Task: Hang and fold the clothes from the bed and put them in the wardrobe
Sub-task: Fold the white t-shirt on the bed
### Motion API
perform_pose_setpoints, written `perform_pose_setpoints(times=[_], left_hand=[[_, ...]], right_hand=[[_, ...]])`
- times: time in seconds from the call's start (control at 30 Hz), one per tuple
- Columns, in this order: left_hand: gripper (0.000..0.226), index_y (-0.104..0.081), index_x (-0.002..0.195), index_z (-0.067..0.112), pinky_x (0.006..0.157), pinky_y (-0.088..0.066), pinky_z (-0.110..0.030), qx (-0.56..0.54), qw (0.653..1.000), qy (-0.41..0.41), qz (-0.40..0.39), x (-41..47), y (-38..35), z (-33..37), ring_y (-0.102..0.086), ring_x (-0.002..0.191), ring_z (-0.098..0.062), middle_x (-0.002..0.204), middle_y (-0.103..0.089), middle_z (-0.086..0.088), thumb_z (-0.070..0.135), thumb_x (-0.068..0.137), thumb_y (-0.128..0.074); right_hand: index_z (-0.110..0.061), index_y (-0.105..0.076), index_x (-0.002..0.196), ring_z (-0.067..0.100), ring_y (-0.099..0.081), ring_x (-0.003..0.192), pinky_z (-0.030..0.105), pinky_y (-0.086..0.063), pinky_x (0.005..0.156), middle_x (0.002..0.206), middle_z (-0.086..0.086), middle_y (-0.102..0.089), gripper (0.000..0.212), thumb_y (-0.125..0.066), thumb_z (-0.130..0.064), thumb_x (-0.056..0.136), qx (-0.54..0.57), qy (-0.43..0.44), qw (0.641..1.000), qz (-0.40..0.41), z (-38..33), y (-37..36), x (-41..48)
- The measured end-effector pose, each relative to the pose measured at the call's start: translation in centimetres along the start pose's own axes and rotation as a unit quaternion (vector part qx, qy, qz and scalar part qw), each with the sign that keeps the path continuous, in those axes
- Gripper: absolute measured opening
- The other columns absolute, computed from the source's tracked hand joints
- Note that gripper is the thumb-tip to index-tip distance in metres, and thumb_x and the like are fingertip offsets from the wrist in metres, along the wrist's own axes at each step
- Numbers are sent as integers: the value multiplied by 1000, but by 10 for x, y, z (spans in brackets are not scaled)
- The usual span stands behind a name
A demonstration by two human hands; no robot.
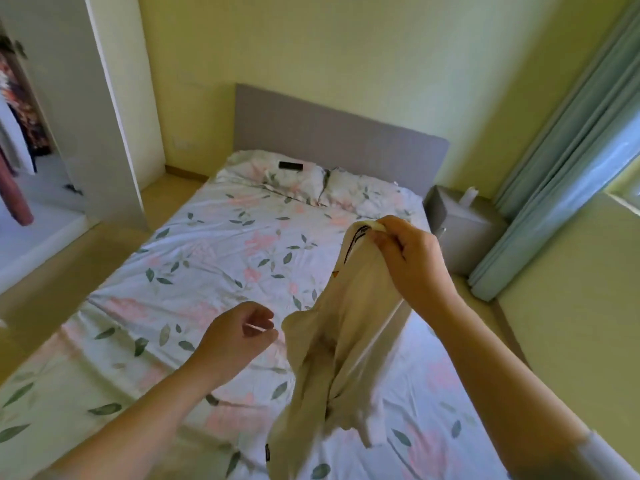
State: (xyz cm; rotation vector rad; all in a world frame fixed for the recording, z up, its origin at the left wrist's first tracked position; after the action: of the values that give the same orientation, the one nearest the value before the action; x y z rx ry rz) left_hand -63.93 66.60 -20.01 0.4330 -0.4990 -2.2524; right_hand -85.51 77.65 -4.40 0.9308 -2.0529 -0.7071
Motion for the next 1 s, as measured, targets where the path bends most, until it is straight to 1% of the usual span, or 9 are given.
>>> perform_pose_setpoints(times=[0.13, 0.23, 0.37, 0.43, 0.57, 0.73, 0.83, 0.93, 1.0], left_hand=[[23, -60, 98, 33, 62, -44, -4, -2, 998, -55, -12, -4, 13, 44, -63, 78, 9, 98, -67, 11, 27, 82, -75], [37, -58, 109, 32, 70, -48, -8, -3, 996, -90, -30, -6, 12, 72, -65, 87, 2, 109, -63, 14, 32, 78, -79], [80, -50, 129, 31, 89, -53, -26, 10, 989, -88, -117, -15, -12, 99, -58, 106, -4, 123, -55, 16, 44, 60, -89], [87, -50, 126, 35, 87, -53, -25, 21, 983, -102, -150, -27, -33, 113, -59, 105, -3, 121, -57, 19, 55, 51, -89], [48, -60, 96, 41, 69, -52, -14, -28, 980, -160, -113, -48, -67, 141, -65, 82, 6, 89, -69, 20, 64, 58, -79], [30, -62, 70, 16, 54, -45, -19, -54, 980, -186, -38, -55, -80, 161, -61, 60, -9, 67, -67, 2, 43, 76, -72], [24, -55, 60, 12, 49, -36, -14, -59, 978, -199, -25, -58, -84, 159, -50, 50, -4, 52, -54, 7, 19, 81, -66], [18, -53, 65, 17, 51, -33, -15, -35, 971, -232, 45, -59, -70, 154, -50, 56, -5, 66, -53, 12, 19, 83, -56], [6, -57, 92, 23, 61, -45, -18, -31, 969, -230, 79, -59, -59, 150, -57, 76, -4, 98, -52, 8, 19, 88, -59]], right_hand=[[-5, -62, 84, 4, -41, 51, 18, -31, 52, 58, -8, -47, 21, -56, -17, 99, -36, 63, 997, 38, -52, 61, 14], [-9, -62, 84, 2, -42, 50, 15, -29, 51, 55, -14, -42, 17, -57, -17, 98, -59, 98, 992, 62, -81, 103, 11], [-12, -66, 90, 19, -55, 55, 35, -44, 53, 63, 2, -60, 17, -55, -22, 99, -90, 101, 986, 99, -99, 155, 7], [-15, -67, 90, 22, -58, 61, 34, -47, 57, 67, 5, -63, 18, -55, -25, 99, -101, 87, 984, 117, -102, 176, 4], [-26, -62, 82, 3, -50, 56, 12, -36, 49, 61, -11, -54, 18, -56, -26, 99, -107, 47, 983, 145, -99, 202, -5], [-19, -66, 84, 11, -48, 57, 22, -38, 51, 65, -1, -58, 20, -55, -26, 99, -96, 11, 982, 160, -90, 216, -17], [-19, -65, 80, 4, -44, 52, 14, -33, 47, 59, -8, -51, 22, -55, -26, 98, -82, -3, 982, 173, -88, 224, -22], [-22, -64, 76, 2, -42, 50, 11, -32, 46, 54, -13, -49, 24, -56, -26, 98, -64, -7, 983, 174, -88, 227, -25], [-30, -59, 71, 0, -43, 49, 10, -32, 46, 51, -20, -48, 28, -56, -26, 98, -60, 0, 983, 173, -90, 228, -27]])
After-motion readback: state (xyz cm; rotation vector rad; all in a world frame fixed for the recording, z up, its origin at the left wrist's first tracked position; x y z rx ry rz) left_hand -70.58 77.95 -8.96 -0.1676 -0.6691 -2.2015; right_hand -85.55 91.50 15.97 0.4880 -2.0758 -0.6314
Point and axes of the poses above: each hand's wrist, its own x-axis towards the middle knuckle, its own y-axis out of the back of the hand, z = x × y, the point moved 6 cm from there along x, towards the middle knuckle
